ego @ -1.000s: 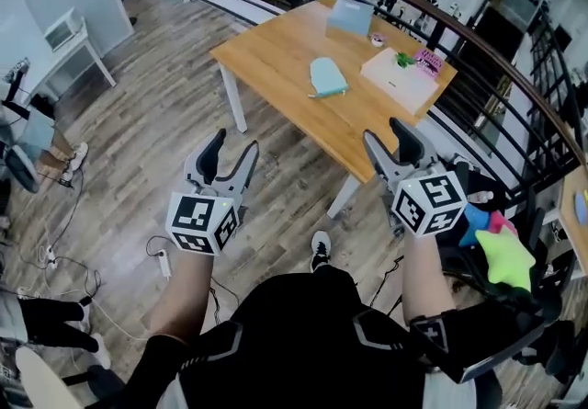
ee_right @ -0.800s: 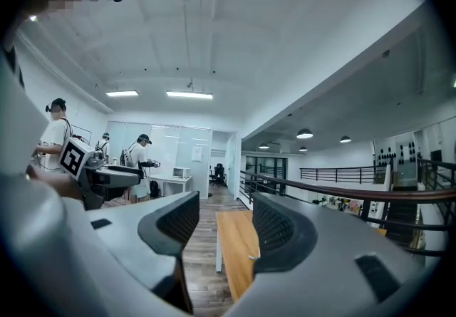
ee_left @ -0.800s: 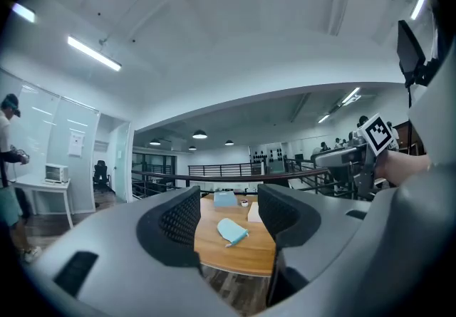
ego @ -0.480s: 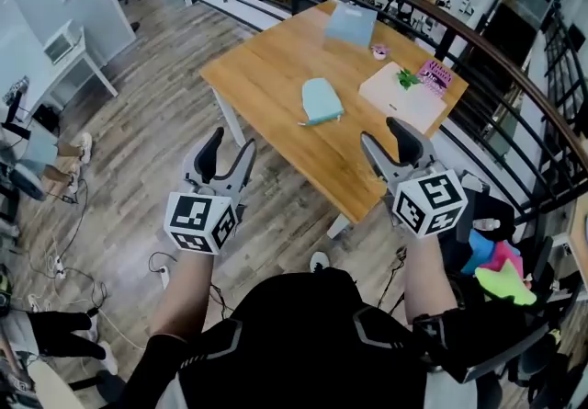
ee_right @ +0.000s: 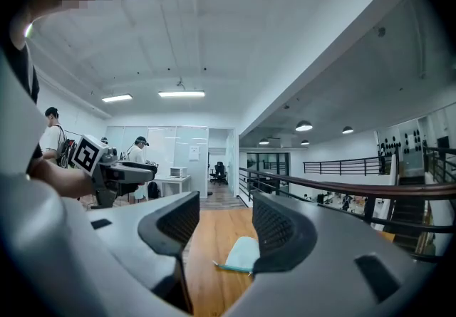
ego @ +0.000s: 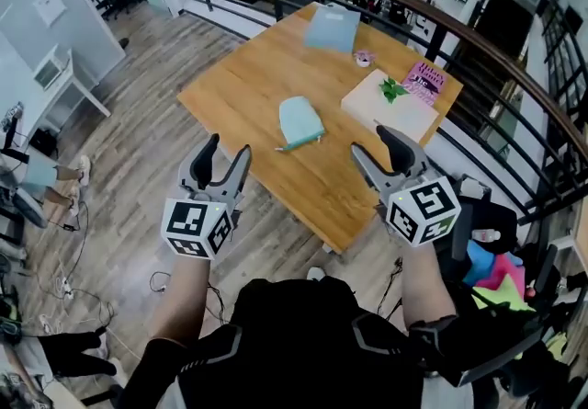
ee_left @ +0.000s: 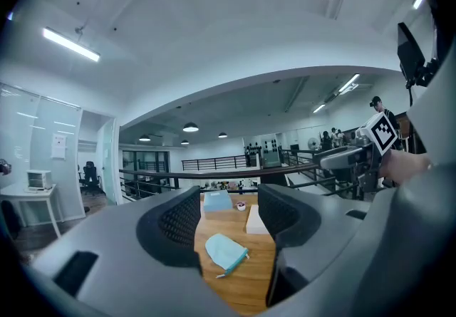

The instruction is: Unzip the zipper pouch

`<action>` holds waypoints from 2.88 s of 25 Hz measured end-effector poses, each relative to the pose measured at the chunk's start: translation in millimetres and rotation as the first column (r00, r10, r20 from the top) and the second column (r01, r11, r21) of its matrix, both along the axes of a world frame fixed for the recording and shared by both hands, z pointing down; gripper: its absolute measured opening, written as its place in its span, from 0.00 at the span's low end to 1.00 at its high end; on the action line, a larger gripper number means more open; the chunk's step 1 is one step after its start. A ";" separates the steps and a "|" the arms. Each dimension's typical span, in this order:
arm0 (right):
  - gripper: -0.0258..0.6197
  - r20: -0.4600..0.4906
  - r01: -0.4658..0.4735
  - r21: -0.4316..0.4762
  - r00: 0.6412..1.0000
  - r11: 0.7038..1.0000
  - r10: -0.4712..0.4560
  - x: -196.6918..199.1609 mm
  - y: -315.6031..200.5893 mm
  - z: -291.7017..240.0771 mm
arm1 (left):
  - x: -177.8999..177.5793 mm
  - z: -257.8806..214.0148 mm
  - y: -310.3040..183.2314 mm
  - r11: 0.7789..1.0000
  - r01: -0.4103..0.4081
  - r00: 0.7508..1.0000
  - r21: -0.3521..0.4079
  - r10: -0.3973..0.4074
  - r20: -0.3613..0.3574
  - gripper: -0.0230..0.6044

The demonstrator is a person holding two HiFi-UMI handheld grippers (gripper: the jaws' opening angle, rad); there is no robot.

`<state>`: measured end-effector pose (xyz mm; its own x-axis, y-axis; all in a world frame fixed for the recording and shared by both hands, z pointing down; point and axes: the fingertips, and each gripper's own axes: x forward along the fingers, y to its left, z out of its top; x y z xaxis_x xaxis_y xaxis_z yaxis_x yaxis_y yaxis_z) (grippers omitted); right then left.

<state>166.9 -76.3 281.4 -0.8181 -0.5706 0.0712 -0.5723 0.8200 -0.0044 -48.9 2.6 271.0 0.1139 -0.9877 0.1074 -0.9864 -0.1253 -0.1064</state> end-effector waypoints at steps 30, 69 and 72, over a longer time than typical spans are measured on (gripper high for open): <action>0.39 -0.033 -0.326 -0.061 0.945 0.943 0.324 -80.6 -124.6 12.5 | -87.4 31.0 -218.4 0.899 -0.438 0.896 -0.023 0.434 -0.096 0.44; 0.31 -0.479 0.165 -0.295 0.827 0.941 -0.295 -114.6 -226.7 352.2 | -80.7 256.0 -186.8 0.828 -0.276 0.958 -0.488 0.196 -0.210 0.44; 0.30 -0.528 0.233 -0.299 0.767 0.925 -0.364 -123.7 -228.7 379.0 | -79.4 262.7 -175.9 0.821 -0.266 0.962 -0.505 0.193 -0.193 0.44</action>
